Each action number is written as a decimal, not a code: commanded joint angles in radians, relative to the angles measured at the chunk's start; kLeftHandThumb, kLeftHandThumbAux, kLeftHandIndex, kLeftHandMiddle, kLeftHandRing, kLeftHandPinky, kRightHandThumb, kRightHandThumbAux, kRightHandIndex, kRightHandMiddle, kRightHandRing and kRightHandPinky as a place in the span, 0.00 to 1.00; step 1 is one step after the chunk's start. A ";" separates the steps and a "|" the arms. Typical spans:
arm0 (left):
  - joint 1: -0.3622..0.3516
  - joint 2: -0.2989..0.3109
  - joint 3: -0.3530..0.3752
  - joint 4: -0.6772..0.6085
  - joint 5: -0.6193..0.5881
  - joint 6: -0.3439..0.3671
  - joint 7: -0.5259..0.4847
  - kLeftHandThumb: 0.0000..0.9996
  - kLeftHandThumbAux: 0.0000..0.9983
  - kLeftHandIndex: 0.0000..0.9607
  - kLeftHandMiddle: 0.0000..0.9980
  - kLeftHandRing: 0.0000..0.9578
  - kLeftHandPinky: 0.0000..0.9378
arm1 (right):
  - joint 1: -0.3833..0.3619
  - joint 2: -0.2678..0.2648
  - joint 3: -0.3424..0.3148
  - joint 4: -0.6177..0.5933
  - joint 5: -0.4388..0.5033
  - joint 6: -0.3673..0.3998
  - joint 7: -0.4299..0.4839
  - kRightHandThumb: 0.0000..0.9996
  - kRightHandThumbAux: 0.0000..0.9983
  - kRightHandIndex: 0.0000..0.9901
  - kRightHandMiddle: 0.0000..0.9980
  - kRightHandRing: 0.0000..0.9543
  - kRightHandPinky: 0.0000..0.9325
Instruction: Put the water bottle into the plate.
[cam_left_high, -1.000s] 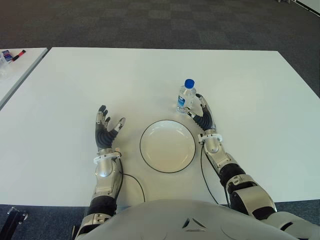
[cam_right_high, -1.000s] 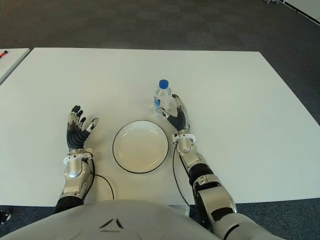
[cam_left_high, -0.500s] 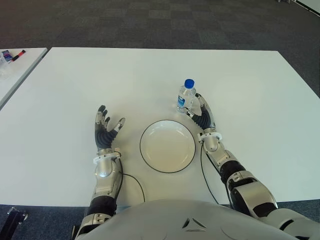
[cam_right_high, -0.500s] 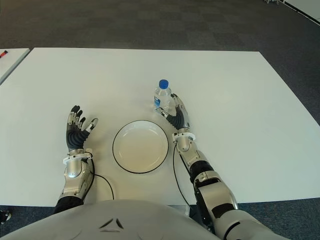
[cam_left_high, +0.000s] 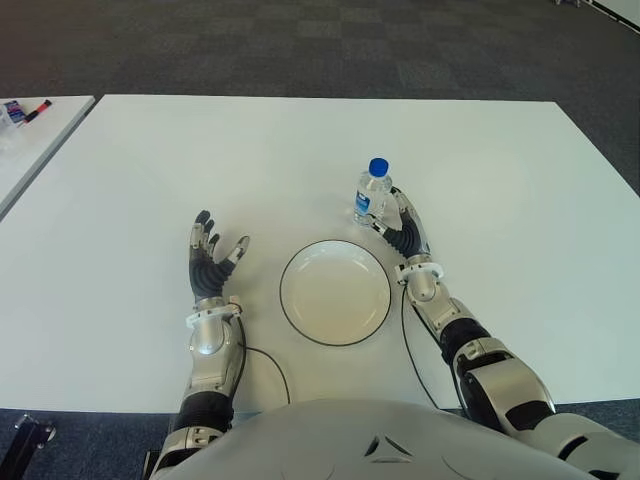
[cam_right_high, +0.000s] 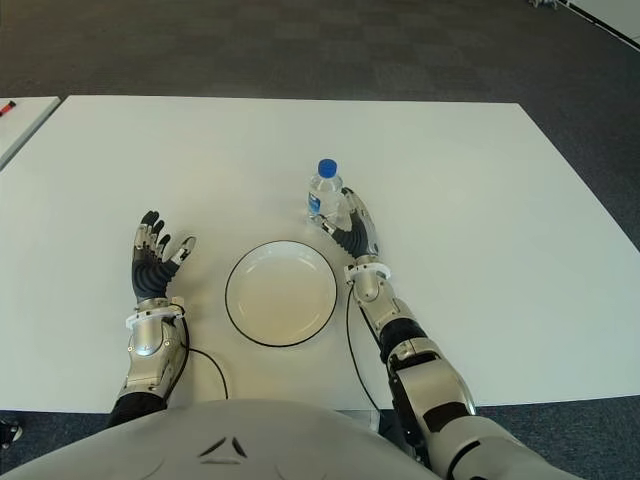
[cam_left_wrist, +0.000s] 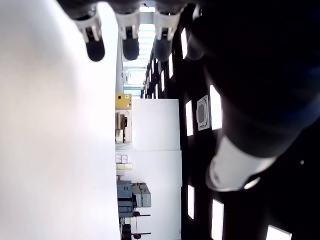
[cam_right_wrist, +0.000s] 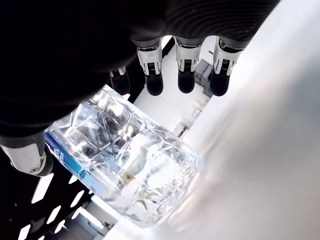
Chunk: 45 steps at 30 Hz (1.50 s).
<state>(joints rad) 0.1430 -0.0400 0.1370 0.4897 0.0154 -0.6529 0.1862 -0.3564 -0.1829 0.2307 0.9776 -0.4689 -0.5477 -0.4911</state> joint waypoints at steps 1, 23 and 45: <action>0.032 -0.007 -0.008 0.058 0.004 -0.006 -0.013 0.18 0.83 0.08 0.04 0.00 0.03 | 0.028 0.001 0.016 0.036 -0.008 0.020 0.004 0.45 0.42 0.00 0.00 0.00 0.03; 0.030 -0.005 -0.008 0.071 0.009 -0.019 -0.010 0.20 0.80 0.08 0.04 0.00 0.04 | 0.026 0.002 0.031 0.053 0.003 0.008 0.010 0.36 0.44 0.00 0.03 0.03 0.02; 0.026 0.000 -0.005 0.075 0.027 -0.005 0.009 0.18 0.79 0.06 0.02 0.00 0.03 | 0.022 0.012 0.009 0.086 0.049 -0.061 0.070 0.09 0.64 0.00 0.00 0.00 0.00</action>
<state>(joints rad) 0.1364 -0.0368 0.1373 0.4986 0.0202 -0.6676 0.1865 -0.3678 -0.1867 0.2364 1.0265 -0.4284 -0.6221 -0.4388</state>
